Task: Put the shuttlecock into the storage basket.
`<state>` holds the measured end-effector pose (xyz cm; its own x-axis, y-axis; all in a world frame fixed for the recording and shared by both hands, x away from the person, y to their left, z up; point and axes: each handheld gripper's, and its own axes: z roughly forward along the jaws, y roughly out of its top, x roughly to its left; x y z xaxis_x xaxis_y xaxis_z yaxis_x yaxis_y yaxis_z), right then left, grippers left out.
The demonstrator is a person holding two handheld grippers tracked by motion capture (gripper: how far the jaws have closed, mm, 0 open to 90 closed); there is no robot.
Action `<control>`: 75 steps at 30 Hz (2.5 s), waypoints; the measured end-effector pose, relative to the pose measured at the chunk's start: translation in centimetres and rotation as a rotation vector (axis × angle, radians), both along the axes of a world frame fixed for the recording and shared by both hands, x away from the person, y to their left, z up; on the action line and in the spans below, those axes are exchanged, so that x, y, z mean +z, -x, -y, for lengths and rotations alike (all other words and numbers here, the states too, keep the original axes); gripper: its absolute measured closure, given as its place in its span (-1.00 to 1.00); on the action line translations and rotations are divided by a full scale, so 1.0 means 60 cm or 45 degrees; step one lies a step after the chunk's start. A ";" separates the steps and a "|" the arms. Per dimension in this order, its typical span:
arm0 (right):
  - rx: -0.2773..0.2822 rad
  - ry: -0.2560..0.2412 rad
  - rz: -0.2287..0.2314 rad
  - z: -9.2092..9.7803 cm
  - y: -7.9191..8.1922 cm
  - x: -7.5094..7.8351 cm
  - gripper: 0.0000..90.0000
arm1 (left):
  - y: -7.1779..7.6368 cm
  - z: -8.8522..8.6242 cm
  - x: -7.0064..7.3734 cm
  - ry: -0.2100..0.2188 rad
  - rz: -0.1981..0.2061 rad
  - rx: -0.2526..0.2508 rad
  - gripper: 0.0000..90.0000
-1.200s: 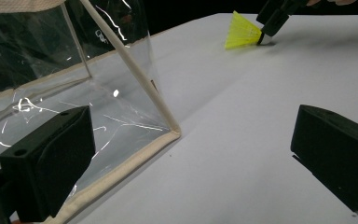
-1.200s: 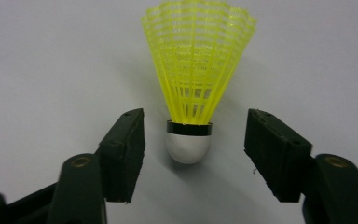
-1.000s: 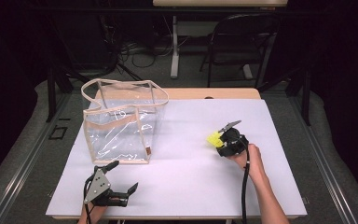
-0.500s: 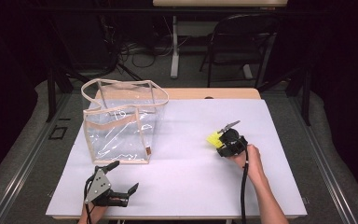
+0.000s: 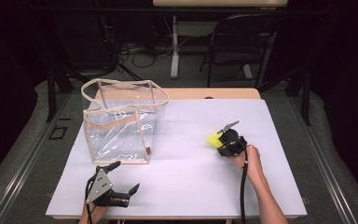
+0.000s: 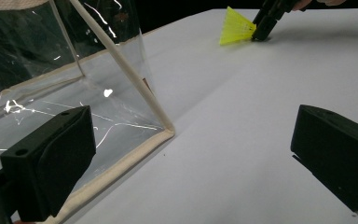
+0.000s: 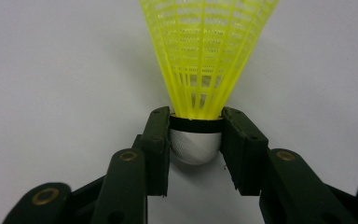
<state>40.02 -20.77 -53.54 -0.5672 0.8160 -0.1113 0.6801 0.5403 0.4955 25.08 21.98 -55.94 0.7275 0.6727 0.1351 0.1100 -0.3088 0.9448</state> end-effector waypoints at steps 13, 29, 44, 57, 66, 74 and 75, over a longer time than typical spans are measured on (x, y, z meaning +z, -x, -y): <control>-0.004 -0.025 -0.007 0.007 0.003 0.006 0.43 | 0.000 -0.001 0.000 -0.002 0.003 0.006 -1.00; 0.025 -0.022 0.026 0.007 0.012 0.030 0.43 | 0.001 -0.002 0.001 -0.004 0.008 0.006 -1.00; 0.029 -0.043 0.071 0.009 0.023 0.054 0.43 | 0.002 -0.004 0.002 0.000 0.013 0.006 -1.00; 0.045 -0.054 0.097 0.004 0.031 0.068 0.43 | 0.002 -0.003 0.002 -0.005 0.015 0.007 -1.00; 0.062 -0.072 0.121 -0.001 0.036 0.076 0.43 | 0.002 -0.002 0.002 -0.003 0.011 0.007 -1.00; 0.074 -0.094 0.129 -0.005 0.039 0.081 0.43 | 0.001 -0.001 0.001 -0.005 0.007 0.002 -1.00; 0.076 -0.099 0.135 -0.006 0.039 0.081 0.43 | 0.001 -0.001 0.001 -0.006 0.009 0.002 -1.00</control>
<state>37.69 -20.44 -48.70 -0.6034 0.7897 -0.1108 0.5897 0.5354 0.6046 25.03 22.06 -55.88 0.7256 0.6730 0.1437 0.1036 -0.3132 0.9440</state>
